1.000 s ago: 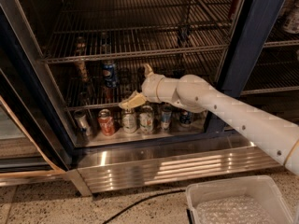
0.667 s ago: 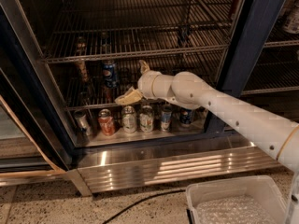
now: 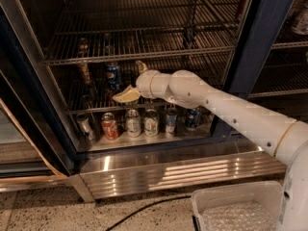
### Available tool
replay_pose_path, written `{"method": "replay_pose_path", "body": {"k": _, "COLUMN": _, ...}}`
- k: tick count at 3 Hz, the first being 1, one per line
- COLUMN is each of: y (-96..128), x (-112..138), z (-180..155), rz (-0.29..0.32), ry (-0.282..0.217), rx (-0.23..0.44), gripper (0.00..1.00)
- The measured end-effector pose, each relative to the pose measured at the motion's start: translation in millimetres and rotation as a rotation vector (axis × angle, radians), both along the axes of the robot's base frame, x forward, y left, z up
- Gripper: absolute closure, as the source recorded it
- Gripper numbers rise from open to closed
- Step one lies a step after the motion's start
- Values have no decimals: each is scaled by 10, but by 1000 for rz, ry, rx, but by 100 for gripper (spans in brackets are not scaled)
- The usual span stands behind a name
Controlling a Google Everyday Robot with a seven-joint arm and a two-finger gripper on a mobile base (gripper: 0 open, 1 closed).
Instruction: Pick pepsi can from middle shelf of fridge
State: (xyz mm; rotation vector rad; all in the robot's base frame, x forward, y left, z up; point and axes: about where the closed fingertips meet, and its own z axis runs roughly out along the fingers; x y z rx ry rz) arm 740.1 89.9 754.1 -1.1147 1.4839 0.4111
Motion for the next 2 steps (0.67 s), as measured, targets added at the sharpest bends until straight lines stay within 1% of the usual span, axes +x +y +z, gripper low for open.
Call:
{"method": "replay_pose_path", "body": {"k": 1, "y": 1, "x": 0, "z": 0, "rz": 0, "ry": 0, "rx": 0, "gripper": 0}}
{"method": "replay_pose_path", "body": {"k": 2, "y": 38, "x": -5, "z": -4, "rz": 2, "ry": 0, "rx": 15, "gripper": 0}}
